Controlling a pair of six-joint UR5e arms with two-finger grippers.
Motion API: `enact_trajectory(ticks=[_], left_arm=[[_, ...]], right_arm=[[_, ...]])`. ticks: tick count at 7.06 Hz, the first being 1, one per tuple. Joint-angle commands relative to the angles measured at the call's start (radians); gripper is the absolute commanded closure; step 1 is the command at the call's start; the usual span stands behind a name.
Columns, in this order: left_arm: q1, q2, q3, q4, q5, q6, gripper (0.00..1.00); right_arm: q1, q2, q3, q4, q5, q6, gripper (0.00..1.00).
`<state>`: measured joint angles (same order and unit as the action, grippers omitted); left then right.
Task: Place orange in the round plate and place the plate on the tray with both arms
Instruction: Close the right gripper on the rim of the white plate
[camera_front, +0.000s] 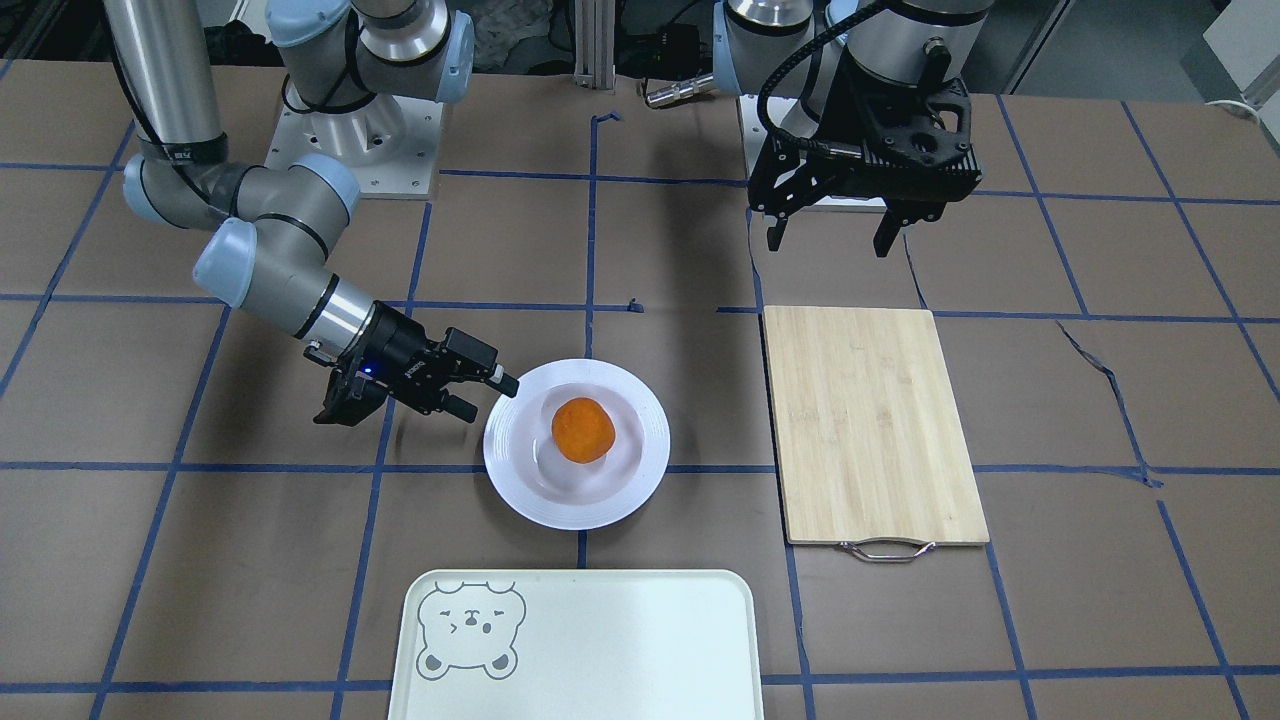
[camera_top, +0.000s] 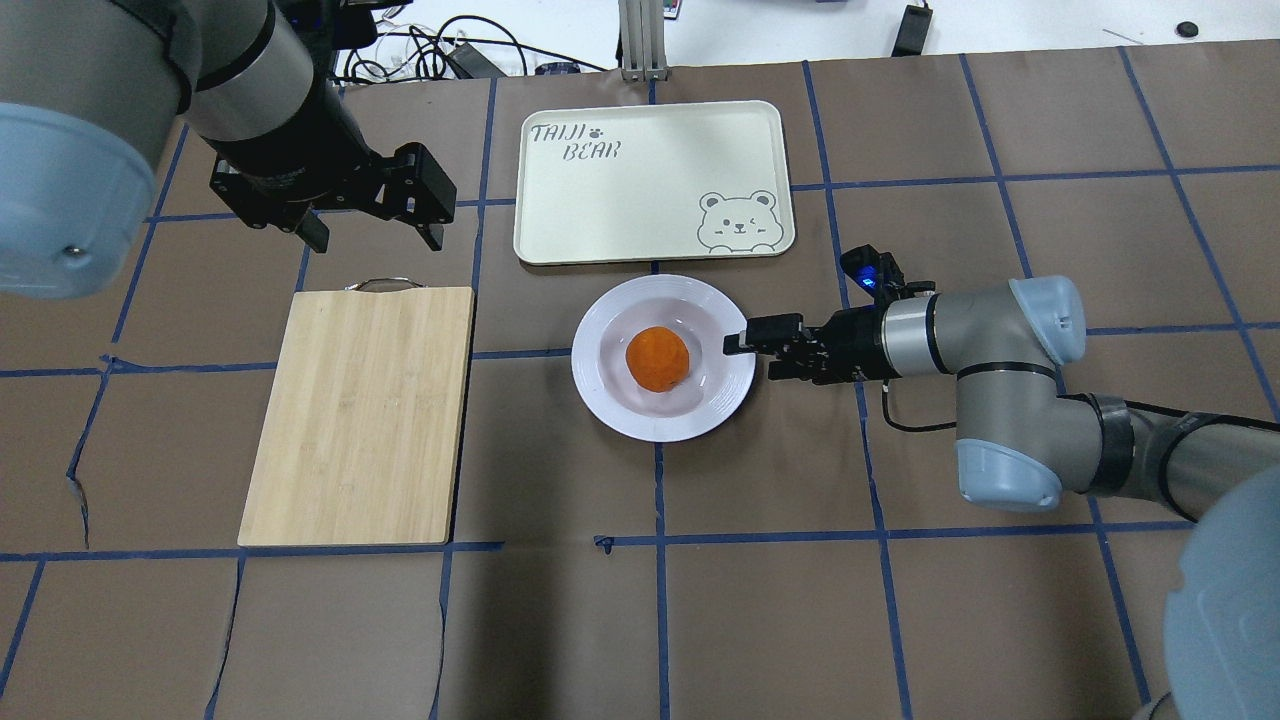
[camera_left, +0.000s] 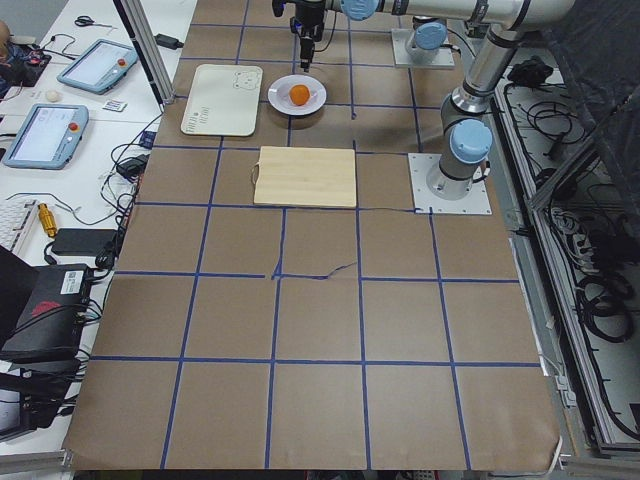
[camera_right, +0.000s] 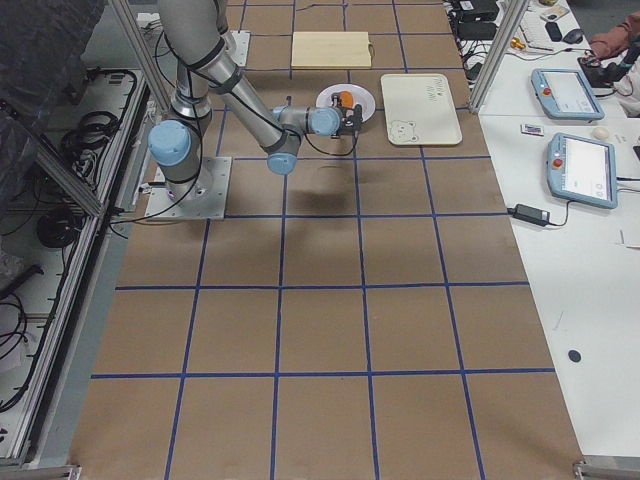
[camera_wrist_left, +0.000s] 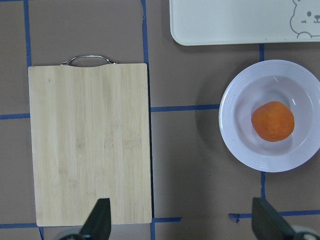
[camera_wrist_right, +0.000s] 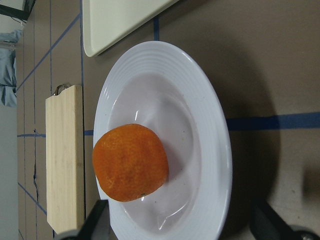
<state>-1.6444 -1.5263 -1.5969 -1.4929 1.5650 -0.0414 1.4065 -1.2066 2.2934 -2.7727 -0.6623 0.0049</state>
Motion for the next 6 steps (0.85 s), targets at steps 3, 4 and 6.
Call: enact_trajectory(ticks=[3,4,6], left_arm=[[0.002,0.0,0.002,0.0,0.003,0.0,0.0],[0.002,0.0,0.002,-0.001,0.003,0.0,0.0],[0.002,0.0,0.002,-0.001,0.003,0.0,0.0]], right_arm=[[0.011,0.068,-0.014,-0.036,0.001,-0.011,0.04],[0.028,0.074,-0.015,-0.045,0.007,-0.002,0.04],[0.061,0.073,-0.025,-0.047,0.006,0.017,0.07]])
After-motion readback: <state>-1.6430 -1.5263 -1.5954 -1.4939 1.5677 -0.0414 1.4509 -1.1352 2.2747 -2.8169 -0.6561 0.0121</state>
